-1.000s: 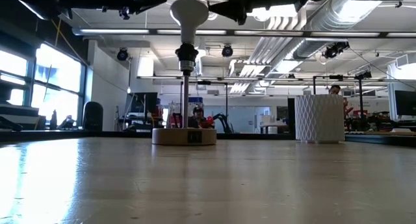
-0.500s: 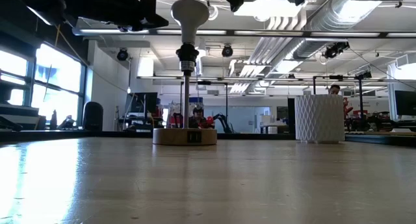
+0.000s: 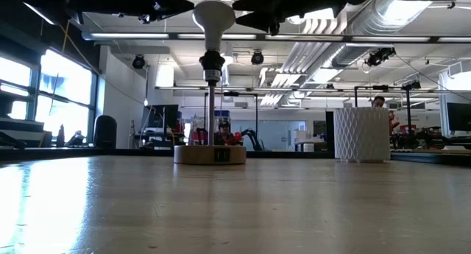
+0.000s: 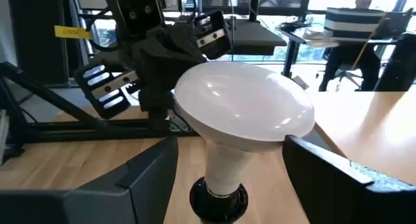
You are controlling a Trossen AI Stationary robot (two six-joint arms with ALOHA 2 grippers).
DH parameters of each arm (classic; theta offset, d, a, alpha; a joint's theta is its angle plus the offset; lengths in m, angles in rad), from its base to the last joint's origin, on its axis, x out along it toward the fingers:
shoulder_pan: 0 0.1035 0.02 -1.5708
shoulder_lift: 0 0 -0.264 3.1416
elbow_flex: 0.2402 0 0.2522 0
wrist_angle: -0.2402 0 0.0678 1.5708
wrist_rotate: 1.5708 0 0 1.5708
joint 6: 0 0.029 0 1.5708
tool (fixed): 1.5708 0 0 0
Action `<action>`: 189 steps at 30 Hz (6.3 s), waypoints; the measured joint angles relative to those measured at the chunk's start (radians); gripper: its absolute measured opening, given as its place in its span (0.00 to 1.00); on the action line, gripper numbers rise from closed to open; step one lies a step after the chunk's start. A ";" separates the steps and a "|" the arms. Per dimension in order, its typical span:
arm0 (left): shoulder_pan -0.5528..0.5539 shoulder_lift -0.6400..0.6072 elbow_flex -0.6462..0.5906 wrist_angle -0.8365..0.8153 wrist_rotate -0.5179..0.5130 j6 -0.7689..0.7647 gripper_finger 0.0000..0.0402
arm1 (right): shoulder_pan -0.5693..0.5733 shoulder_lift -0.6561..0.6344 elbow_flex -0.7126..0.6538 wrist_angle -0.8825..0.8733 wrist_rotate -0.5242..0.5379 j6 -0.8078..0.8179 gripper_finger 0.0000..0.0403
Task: Screw lightbulb
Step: Insert the lightbulb into the lamp
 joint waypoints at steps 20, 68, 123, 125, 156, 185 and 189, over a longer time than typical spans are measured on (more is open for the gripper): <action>-0.003 -0.009 -0.001 -0.115 -0.164 0.034 0.00 | 0.113 -0.031 0.000 -0.148 0.028 -0.089 0.68; -0.051 0.038 0.078 -0.042 -0.101 0.114 0.00 | -0.013 -0.035 0.001 -0.035 -0.007 -0.082 0.68; -0.015 0.039 0.077 -0.100 -0.137 0.166 0.00 | -0.021 -0.005 0.000 -0.006 -0.064 -0.070 0.68; -0.004 0.042 0.077 -0.100 -0.143 0.166 0.00 | -0.012 -0.006 0.000 -0.004 -0.068 -0.063 0.68; -0.021 0.049 0.078 -0.067 -0.096 0.156 0.00 | -0.105 0.043 0.000 0.078 0.198 -0.008 0.03; 0.067 0.131 0.078 -0.023 -0.242 0.139 0.00 | 0.042 -0.057 0.001 -0.059 -0.134 -0.061 0.00; 0.059 0.129 0.078 -0.044 -0.239 0.130 0.00 | 0.045 -0.058 0.001 -0.148 -0.074 -0.108 0.00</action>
